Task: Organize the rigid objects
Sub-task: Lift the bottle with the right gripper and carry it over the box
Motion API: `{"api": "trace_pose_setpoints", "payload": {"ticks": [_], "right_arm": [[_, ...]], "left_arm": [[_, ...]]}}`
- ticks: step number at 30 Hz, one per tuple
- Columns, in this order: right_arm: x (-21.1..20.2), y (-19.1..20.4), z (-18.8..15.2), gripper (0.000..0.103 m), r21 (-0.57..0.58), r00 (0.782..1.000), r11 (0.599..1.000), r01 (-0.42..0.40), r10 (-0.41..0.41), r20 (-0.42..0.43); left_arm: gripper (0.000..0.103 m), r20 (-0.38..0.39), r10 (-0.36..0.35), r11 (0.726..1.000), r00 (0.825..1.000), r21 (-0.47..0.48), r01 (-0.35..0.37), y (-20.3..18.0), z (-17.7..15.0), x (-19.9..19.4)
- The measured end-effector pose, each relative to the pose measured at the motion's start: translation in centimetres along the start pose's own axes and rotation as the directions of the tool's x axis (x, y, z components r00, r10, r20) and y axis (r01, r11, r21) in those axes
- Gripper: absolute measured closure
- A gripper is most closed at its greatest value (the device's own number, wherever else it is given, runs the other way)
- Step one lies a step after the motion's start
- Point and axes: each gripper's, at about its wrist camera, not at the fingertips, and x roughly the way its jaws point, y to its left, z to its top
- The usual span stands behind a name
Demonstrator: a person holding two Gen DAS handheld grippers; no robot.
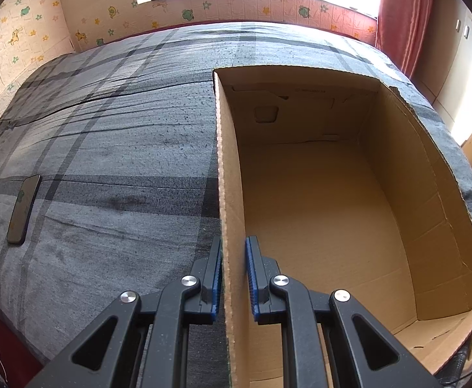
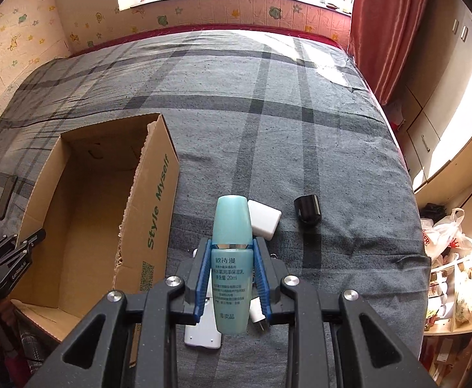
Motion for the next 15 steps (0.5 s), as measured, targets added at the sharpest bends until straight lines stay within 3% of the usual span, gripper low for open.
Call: {"api": "trace_pose_setpoints", "payload": {"ticks": [15], "right_arm": [[-0.6, 6.9, 2.5, 0.076, -0.123, 0.997, 0.990, -0.067, 0.070, 0.023]], "left_arm": [[0.088, 0.001, 0.001, 1.000, 1.000, 0.002, -0.001, 0.0, -0.1, 0.1]]}}
